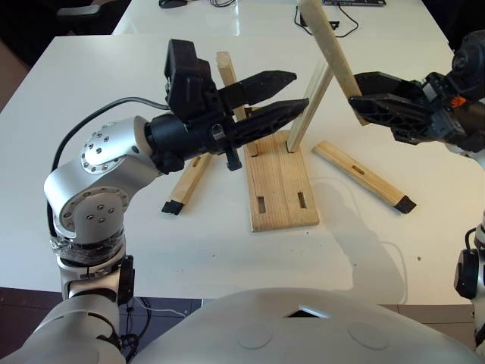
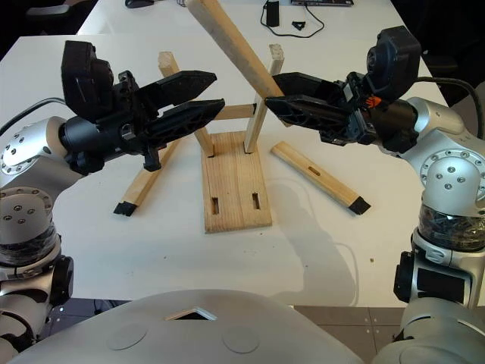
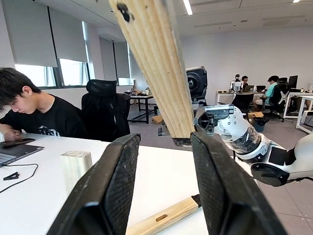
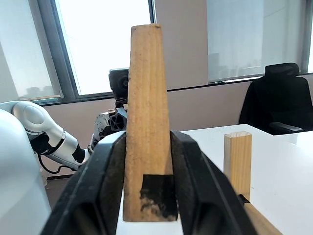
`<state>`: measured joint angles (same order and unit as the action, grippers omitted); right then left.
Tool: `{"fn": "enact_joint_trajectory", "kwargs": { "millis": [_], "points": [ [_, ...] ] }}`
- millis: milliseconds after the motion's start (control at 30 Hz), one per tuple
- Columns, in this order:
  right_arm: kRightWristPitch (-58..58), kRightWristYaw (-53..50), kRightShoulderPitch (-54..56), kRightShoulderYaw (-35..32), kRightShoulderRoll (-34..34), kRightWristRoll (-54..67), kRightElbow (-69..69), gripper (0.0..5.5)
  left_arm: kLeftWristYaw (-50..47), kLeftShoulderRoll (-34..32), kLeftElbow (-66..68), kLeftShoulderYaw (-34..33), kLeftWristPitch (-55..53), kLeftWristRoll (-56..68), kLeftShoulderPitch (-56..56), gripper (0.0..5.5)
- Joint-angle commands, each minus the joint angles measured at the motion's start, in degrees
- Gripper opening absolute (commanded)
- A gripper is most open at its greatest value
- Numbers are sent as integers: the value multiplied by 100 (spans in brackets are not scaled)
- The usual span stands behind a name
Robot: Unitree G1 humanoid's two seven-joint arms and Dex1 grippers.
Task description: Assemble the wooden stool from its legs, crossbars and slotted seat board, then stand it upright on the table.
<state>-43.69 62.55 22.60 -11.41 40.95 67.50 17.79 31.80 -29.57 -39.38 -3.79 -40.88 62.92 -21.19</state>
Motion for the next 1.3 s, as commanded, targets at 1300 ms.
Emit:
{"fn": "enact_joint_trajectory", "kwargs": {
  "millis": [1300],
  "points": [
    [764, 631, -485, 578, -95, -1750, 58, 235, 912, -704, -227, 308, 352, -415, 17, 129]
  ]
}}
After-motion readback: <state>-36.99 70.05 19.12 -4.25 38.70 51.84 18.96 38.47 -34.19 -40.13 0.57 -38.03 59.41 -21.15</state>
